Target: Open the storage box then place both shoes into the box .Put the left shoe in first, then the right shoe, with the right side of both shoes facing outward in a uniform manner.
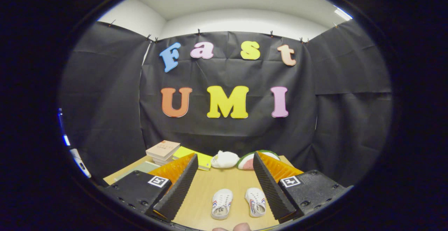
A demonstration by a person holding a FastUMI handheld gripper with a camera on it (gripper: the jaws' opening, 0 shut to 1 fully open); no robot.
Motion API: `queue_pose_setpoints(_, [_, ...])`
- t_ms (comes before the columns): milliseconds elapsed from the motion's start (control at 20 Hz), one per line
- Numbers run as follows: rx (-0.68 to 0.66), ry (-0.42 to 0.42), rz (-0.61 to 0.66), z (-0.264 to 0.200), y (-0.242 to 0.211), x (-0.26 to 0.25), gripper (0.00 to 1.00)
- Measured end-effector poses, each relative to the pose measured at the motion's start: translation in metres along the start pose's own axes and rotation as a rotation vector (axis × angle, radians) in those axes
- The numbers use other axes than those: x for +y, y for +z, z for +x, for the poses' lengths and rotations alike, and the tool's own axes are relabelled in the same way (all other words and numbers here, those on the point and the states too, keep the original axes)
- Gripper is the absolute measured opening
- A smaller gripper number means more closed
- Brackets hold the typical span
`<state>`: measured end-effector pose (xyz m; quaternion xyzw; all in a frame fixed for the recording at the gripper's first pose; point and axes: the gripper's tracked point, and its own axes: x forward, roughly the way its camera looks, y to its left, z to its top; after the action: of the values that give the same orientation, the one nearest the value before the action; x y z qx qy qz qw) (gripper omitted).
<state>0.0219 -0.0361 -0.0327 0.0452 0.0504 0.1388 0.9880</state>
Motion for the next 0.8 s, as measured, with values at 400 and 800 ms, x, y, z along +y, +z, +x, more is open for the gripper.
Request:
queue_pose_setpoints(400, [0.251, 0.427, 0.121, 0.042, -0.103, 0.085, 1.00])
queue_pose_setpoints(800, [0.640, 0.794, 0.440, 0.064, -0.198, 0.164, 1.00])
